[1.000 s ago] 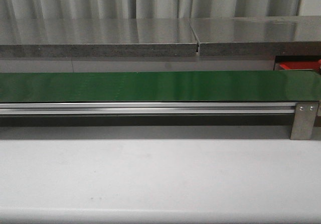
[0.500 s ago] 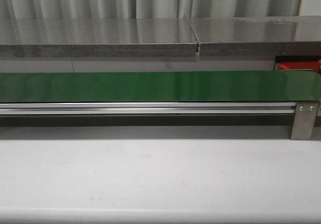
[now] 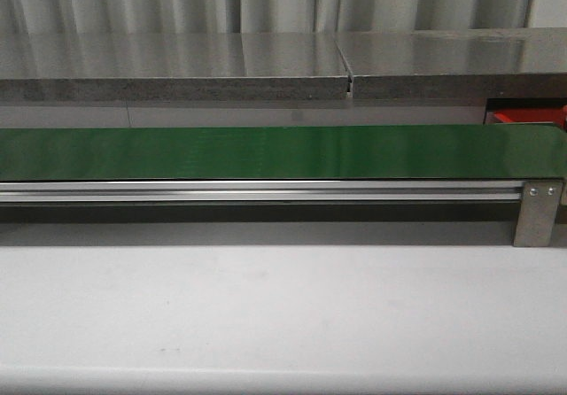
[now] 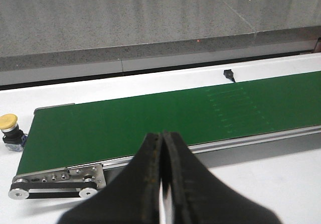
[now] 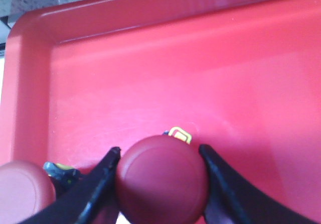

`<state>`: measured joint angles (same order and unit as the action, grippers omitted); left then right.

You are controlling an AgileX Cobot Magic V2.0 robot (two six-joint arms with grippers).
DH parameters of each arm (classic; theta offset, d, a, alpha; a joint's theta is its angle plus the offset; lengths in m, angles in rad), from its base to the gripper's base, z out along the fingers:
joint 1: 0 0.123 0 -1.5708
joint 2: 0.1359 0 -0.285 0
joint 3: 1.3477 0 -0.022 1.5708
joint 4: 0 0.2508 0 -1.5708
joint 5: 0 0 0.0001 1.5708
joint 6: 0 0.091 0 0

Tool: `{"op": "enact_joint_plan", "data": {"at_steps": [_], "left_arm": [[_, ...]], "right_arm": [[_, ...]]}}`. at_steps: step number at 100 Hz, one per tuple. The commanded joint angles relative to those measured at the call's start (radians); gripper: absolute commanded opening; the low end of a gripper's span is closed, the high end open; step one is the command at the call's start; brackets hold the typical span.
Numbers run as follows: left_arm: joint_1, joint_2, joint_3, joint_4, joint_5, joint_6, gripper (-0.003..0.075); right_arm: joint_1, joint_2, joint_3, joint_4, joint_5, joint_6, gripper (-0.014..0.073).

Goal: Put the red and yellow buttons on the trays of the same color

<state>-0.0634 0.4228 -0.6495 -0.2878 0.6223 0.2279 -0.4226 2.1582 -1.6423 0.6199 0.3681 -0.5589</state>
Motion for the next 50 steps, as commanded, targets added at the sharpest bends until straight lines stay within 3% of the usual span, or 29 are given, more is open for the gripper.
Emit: {"op": "enact_joint_plan", "data": {"at_steps": [1, 8, 20, 25, 50], "left_arm": [[-0.008, 0.008, -0.026, -0.02, -0.067, -0.011, -0.002], [-0.008, 0.008, -0.026, -0.02, -0.067, -0.011, -0.002], [-0.008, 0.008, -0.026, -0.02, -0.067, -0.011, -0.002], [-0.008, 0.008, -0.026, -0.02, -0.067, -0.011, -0.002], [-0.008, 0.008, -0.026, -0.02, -0.067, -0.011, -0.002]], "right_arm": [[-0.006, -0.06, -0.042, 0.025, -0.046, 0.0, 0.0045], [-0.006, -0.06, -0.042, 0.025, -0.042, 0.0, 0.0165], [-0.006, -0.06, -0.042, 0.025, -0.04, 0.0, 0.0445], [-0.006, -0.06, -0.042, 0.027, -0.04, 0.0, 0.0512], [-0.006, -0.084, -0.042, 0.034, -0.034, 0.0, 0.0542]]}}
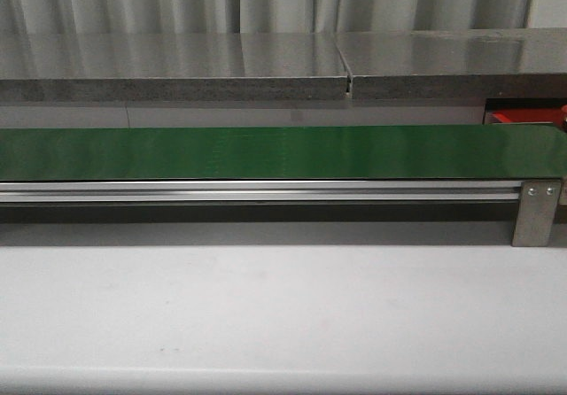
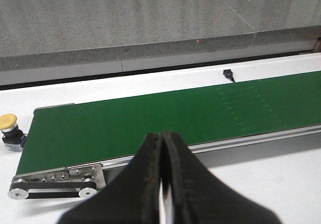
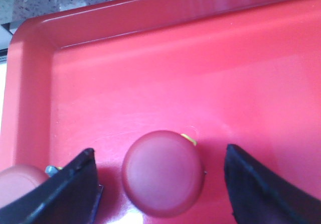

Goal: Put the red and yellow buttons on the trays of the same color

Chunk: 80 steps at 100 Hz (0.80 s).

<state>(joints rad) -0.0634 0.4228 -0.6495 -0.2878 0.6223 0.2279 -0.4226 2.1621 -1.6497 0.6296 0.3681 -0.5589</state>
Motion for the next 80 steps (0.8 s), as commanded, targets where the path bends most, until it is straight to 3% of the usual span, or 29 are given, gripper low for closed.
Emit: {"op": "enact_joint_plan", "data": {"at_steps": [1, 25, 35, 61, 71, 80], "left_arm": [[-0.008, 0.008, -0.026, -0.02, -0.067, -0.011, -0.002], [-0.008, 0.008, -0.026, -0.02, -0.067, -0.011, -0.002], [-0.008, 0.008, -0.026, -0.02, -0.067, -0.011, -0.002], [-0.008, 0.008, -0.026, -0.02, -0.067, -0.011, -0.002], [-0.008, 0.008, -0.026, -0.02, -0.067, -0.011, -0.002], [-0.008, 0.008, -0.026, -0.02, -0.067, -0.011, -0.002]], "right_arm": [[-0.006, -0.09, -0.034, 0.024, -0.031, 0.0, 0.0542], [-0.006, -0.18, -0.017, 0.016, 0.029, -0.001, 0.0512], [-0.005, -0.239, 0.023, 0.016, 0.031, -0.002, 0.041], [-0.003, -0.44, 0.218, 0.016, -0.001, -0.032, 0.0022], [0.012, -0.524, 0.307, 0.013, -0.008, -0.034, -0.0074], [0.045, -0.605, 0.383, 0.013, -0.02, -0.036, -0.0075]]}}
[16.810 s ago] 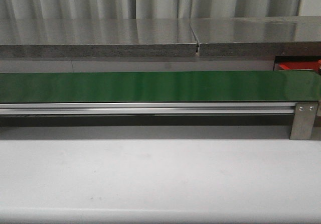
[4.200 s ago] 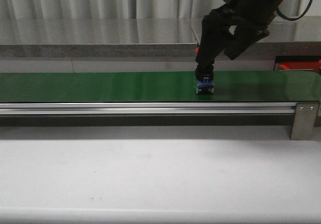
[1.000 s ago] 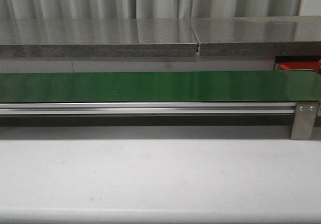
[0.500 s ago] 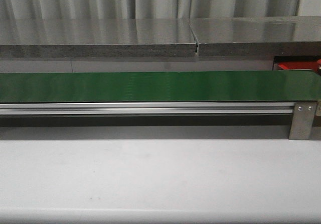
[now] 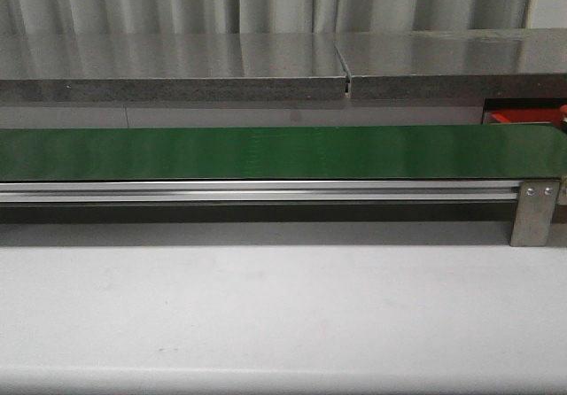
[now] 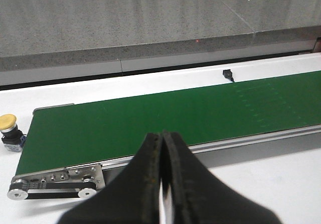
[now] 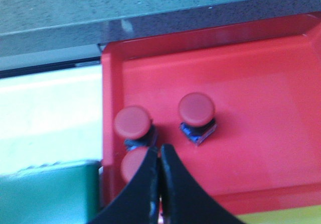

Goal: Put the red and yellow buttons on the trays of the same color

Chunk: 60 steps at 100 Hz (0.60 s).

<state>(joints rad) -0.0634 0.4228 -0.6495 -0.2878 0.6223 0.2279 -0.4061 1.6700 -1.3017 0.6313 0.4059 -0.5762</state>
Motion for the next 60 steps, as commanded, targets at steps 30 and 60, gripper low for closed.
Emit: {"op": "enact_joint_plan", "data": {"at_steps": [30, 60], "left_arm": [[-0.008, 0.008, -0.026, -0.02, -0.067, -0.011, -0.002], [-0.008, 0.008, -0.026, -0.02, -0.067, -0.011, -0.002]], "right_arm": [[0.197, -0.374, 0.269, -0.02, -0.114, -0.033, -0.0076], [0.319, -0.584, 0.433, -0.022, -0.142, -0.04, -0.0076]]}}
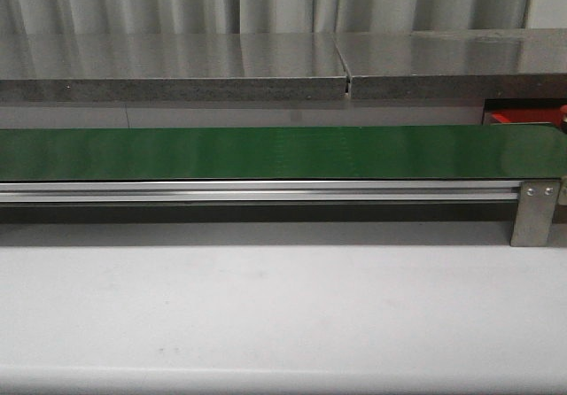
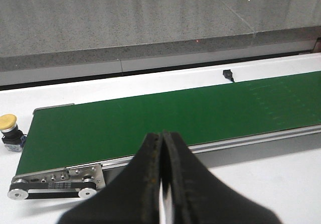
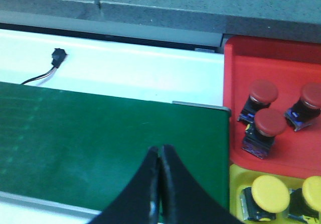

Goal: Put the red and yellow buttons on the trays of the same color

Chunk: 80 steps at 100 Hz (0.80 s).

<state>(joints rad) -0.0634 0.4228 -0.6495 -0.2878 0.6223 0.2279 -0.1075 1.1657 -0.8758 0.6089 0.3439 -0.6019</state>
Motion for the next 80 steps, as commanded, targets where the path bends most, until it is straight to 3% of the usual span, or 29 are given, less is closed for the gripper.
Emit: {"op": "enact_joint_plan", "data": {"at_steps": [1, 57, 80], "left_arm": [[-0.008, 0.008, -0.026, -0.02, -0.067, -0.011, -0.002], [-0.008, 0.008, -0.026, -0.02, -0.069, -0.011, -0.002], [-0.008, 0.021, -0.026, -0.03, -0.069, -0.011, -0.002]], "right_arm": [[0.024, -0.085, 0.014, 0.0, -0.084, -0.014, -0.0076], [0.036, -0.428, 0.28, 0.0, -0.129, -0.014, -0.0076], [0.036, -0.467, 0.31, 0.0, -0.133, -0.014, -0.0076]]}}
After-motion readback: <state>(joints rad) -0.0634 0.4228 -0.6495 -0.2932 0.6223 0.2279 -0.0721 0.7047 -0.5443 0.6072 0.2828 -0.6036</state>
